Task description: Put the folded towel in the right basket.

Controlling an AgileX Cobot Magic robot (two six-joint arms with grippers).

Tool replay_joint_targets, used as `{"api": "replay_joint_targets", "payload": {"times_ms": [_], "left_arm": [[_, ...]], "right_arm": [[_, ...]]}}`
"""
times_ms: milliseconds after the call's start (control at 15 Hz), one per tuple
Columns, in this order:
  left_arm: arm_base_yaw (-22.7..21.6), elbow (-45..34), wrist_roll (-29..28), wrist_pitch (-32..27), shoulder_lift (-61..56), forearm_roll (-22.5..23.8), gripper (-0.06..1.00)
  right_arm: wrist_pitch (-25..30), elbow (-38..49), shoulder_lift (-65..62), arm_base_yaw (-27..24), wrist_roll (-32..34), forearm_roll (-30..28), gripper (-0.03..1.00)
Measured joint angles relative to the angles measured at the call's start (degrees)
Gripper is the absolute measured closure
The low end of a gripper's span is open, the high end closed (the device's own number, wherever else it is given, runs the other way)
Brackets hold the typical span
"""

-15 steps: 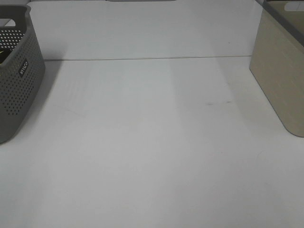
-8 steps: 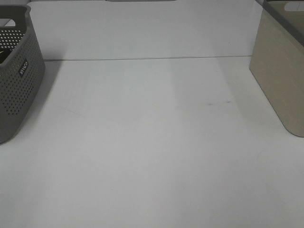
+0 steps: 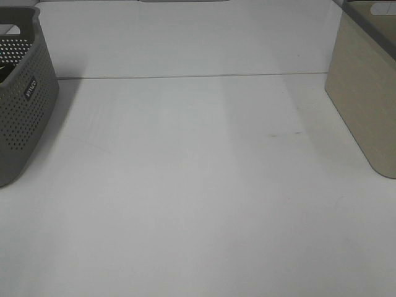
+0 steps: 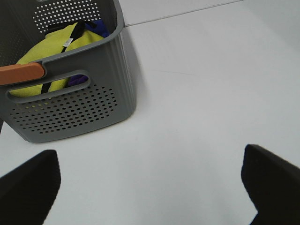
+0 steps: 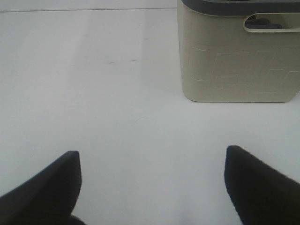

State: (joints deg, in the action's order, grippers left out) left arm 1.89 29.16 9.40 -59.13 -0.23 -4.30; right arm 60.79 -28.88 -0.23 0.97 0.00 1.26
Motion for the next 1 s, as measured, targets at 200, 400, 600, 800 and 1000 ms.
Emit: {"api": "replay_joint_targets", "payload": {"times_ms": [200, 400, 600, 800, 1000], "left_arm": [[0.0, 0.0, 0.0, 0.0, 0.0, 0.0, -0.04], [0.0, 0.0, 0.0, 0.0, 0.0, 0.0, -0.04], [0.0, 0.0, 0.0, 0.0, 0.0, 0.0, -0.04], [0.0, 0.0, 0.0, 0.0, 0.0, 0.0, -0.04], [0.0, 0.0, 0.0, 0.0, 0.0, 0.0, -0.04]], "right_arm": [[0.0, 0.0, 0.0, 0.0, 0.0, 0.0, 0.19], [-0.06, 0.0, 0.0, 0.0, 0.0, 0.0, 0.19], [-0.06, 0.0, 0.0, 0.0, 0.0, 0.0, 0.19], [-0.06, 0.0, 0.0, 0.0, 0.0, 0.0, 0.19], [-0.06, 0.0, 0.0, 0.0, 0.0, 0.0, 0.19]]}}
